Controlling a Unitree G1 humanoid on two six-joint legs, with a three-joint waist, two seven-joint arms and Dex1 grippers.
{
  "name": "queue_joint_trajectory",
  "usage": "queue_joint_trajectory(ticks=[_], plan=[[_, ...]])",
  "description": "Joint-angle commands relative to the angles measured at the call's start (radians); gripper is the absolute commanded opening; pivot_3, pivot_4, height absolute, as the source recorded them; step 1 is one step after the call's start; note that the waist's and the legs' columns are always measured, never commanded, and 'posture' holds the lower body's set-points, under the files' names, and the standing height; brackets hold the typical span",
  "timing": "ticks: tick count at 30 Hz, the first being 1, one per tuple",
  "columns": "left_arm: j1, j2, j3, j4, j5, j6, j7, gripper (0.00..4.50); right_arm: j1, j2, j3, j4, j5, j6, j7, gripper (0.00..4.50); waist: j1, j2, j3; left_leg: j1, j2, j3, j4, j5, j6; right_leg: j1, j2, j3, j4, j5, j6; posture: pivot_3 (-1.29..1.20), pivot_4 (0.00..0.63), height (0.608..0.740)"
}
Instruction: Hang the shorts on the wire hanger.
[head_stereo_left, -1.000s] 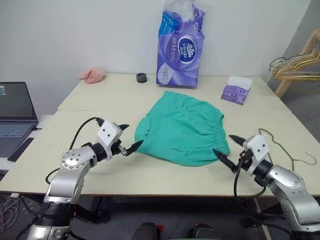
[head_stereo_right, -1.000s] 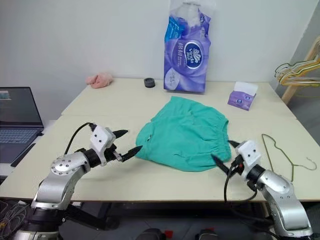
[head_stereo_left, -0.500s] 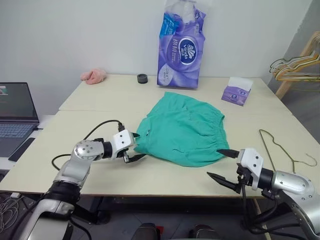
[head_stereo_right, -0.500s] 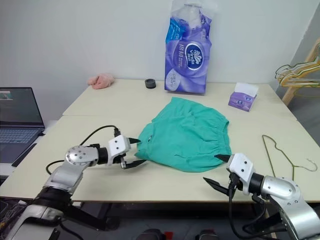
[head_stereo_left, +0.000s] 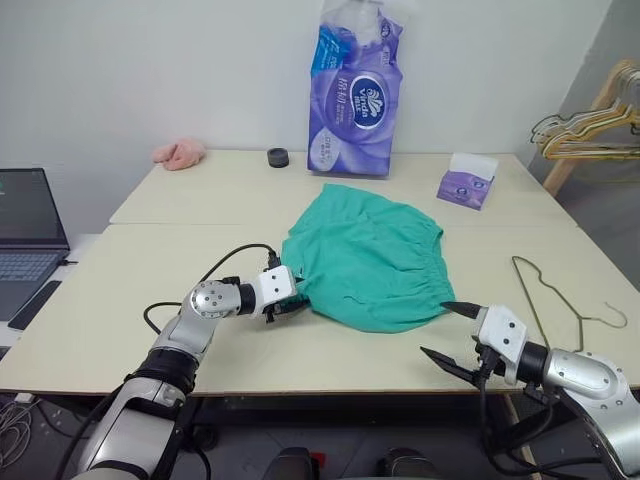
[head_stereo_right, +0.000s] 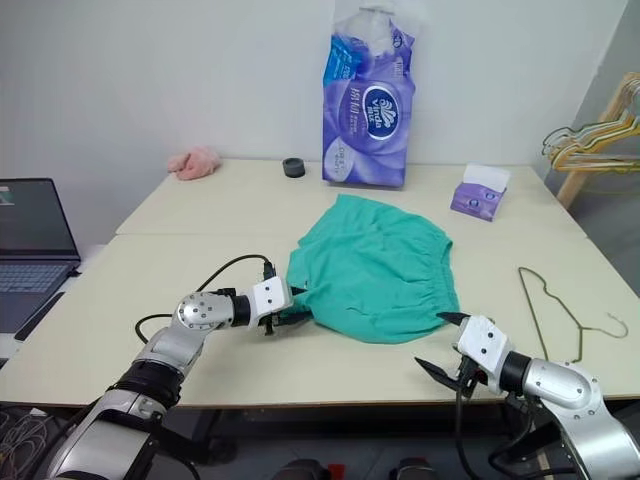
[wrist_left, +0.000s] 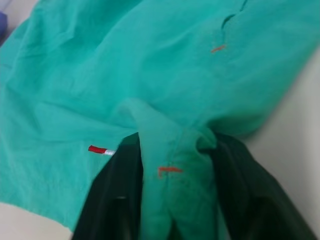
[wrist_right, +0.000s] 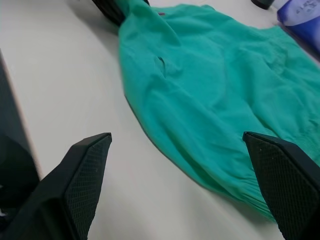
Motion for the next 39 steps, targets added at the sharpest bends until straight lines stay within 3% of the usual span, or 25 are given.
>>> queue_joint_trajectory(ticks=[1,3,4,8,11,18,21,32,39], plan=[[-0.001,0.029,0.039,-0.067,-0.046,0.002,-0.033,0.83,-0.061,-0.052,0.010,0.077,-0.129,-0.097,-0.022,4.50,-0.002,0.000,0.000,0.000,0.000,0.000,0.000,0.000,0.000,0.000,0.000,0.000,0.000,0.000,0.000,0.00,0.006,0.740],[0.013,0.040,0.050,-0.105,-0.068,0.026,-0.050,0.16,-0.107,-0.084,0.037,0.147,-0.192,-0.171,-0.013,4.50,-0.003,0.000,0.000,0.000,0.000,0.000,0.000,0.000,0.000,0.000,0.000,0.000,0.000,0.001,-0.002,0.00,0.007,0.740],[0.020,0.046,0.053,-0.121,-0.073,0.033,-0.056,0.03,-0.127,-0.096,0.049,0.175,-0.211,-0.201,-0.005,4.50,-0.005,0.000,0.000,0.000,0.000,0.000,0.000,0.000,0.000,0.000,0.000,0.000,0.000,0.001,-0.002,0.00,0.007,0.740],[0.050,0.064,0.057,-0.195,-0.095,0.074,-0.078,0.03,-0.292,-0.155,0.168,0.339,-0.335,-0.386,0.059,4.50,-0.014,0.000,0.000,0.001,0.000,0.001,0.000,-0.001,0.000,0.000,0.000,0.001,0.000,0.001,-0.003,0.01,0.006,0.740],[0.058,0.057,0.059,-0.226,-0.099,0.099,-0.075,0.03,-0.418,-0.132,0.253,0.447,-0.411,-0.471,0.071,4.50,-0.016,0.000,0.000,0.001,0.000,0.000,0.000,-0.001,0.000,0.000,0.000,0.000,0.000,0.001,-0.003,0.02,0.005,0.740],[0.075,0.064,0.063,-0.261,-0.106,0.128,-0.079,0.03,-0.558,-0.113,0.345,0.639,-0.529,-0.607,0.053,4.50,-0.017,0.000,0.000,0.001,-0.001,0.001,0.000,-0.001,0.000,0.000,-0.001,0.002,0.001,0.002,-0.003,0.02,0.006,0.740],[0.080,0.071,0.062,-0.268,-0.106,0.128,-0.085,0.00,-0.603,-0.108,0.362,0.704,-0.560,-0.643,0.042,3.91,-0.019,0.000,0.000,0.002,-0.001,0.001,0.000,-0.001,0.000,0.000,-0.001,0.002,0.002,0.002,-0.004,0.02,0.007,0.740],[0.097,0.092,0.065,-0.275,-0.118,0.133,-0.110,0.00,-0.641,-0.098,0.373,0.738,-0.531,-0.665,0.121,0.05,-0.023,0.000,0.000,0.002,-0.001,0.001,0.000,-0.001,0.000,0.000,-0.003,0.006,0.002,0.002,-0.004,0.01,0.010,0.740],[0.248,0.228,0.033,-0.487,-0.239,0.327,-0.345,0.00,-0.571,-0.147,0.349,0.580,-0.359,-0.586,0.302,0.02,-0.030,0.001,0.001,0.003,0.000,0.001,-0.001,-0.002,0.001,0.000,-0.006,0.006,0.003,0.001,-0.005,0.01,0.012,0.740]])
